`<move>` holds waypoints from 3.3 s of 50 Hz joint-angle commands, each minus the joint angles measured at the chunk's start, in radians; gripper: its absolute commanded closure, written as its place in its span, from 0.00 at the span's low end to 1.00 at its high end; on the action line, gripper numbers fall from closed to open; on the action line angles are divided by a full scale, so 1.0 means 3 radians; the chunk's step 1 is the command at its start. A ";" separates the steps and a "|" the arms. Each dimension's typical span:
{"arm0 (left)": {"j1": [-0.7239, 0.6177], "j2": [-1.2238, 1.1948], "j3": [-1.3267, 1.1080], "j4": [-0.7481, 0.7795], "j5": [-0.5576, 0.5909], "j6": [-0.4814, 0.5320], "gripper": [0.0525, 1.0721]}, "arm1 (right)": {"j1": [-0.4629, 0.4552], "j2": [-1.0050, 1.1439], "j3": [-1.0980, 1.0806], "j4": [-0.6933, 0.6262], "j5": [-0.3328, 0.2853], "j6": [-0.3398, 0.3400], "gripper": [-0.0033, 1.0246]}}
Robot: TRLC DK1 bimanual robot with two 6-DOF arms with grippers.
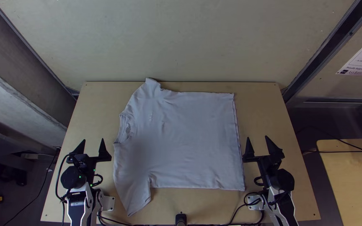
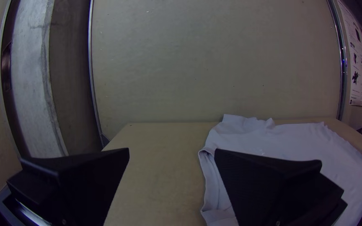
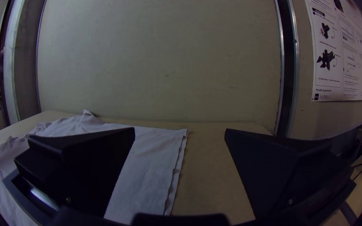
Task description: Fold the t-shirt
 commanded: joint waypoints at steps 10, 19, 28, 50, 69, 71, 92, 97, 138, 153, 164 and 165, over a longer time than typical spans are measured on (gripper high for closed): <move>0.0016 -0.0040 -0.0115 -0.0150 0.0017 0.0044 0.04 | 0.0011 -0.0012 -0.0054 -0.0012 0.0011 0.0051 0.04; 0.0016 -0.0040 -0.0115 -0.0150 0.0017 0.0044 0.04 | 0.0011 -0.0012 -0.0054 -0.0012 0.0011 0.0051 0.04; 0.0016 -0.0040 -0.0115 -0.0150 0.0017 0.0044 0.04 | 0.0011 -0.0012 -0.0054 -0.0012 0.0011 0.0051 0.04; -0.0030 0.0006 -0.0115 -0.0155 0.0017 0.0013 0.04 | 0.0149 0.0019 -0.0054 -0.0037 -0.0004 0.0102 0.04; -0.0107 0.0313 -0.0095 -0.0119 -0.0049 -0.0063 0.04 | 0.0011 -0.0012 0.0074 -0.0042 -0.0122 0.0240 0.04; -0.0112 0.0170 -0.0085 -0.0114 -0.0049 -0.0063 0.04 | -0.0015 -0.0012 0.0145 -0.0027 -0.0101 0.0220 0.04; -0.0122 0.1259 0.0994 0.0244 -0.0054 0.0039 0.04 | -0.0096 0.1189 0.1419 0.0111 -0.0106 0.0143 0.04; -0.0148 0.1760 0.1444 0.0244 -0.0049 0.0034 0.04 | -0.0096 0.1588 0.1787 0.0162 -0.0106 0.0143 0.04; -0.0782 0.5354 0.5392 -0.1265 -0.0054 -0.0421 0.05 | -0.0240 0.4165 0.3878 -0.0349 -0.0132 0.0455 0.04; -0.0848 0.6280 0.6148 -0.1613 -0.0059 -0.0442 0.06 | -0.0357 0.5081 0.4614 -0.1065 -0.0188 0.0716 0.04; -0.0863 0.6945 0.6823 -0.1843 -0.0065 -0.0472 0.13 | -0.0424 0.5444 0.4809 -0.1157 -0.0214 0.0859 0.04; -0.0869 0.7006 0.6875 -0.1848 -0.0065 -0.0472 0.14 | -0.0424 0.5490 0.4839 -0.1188 -0.0209 0.0874 0.04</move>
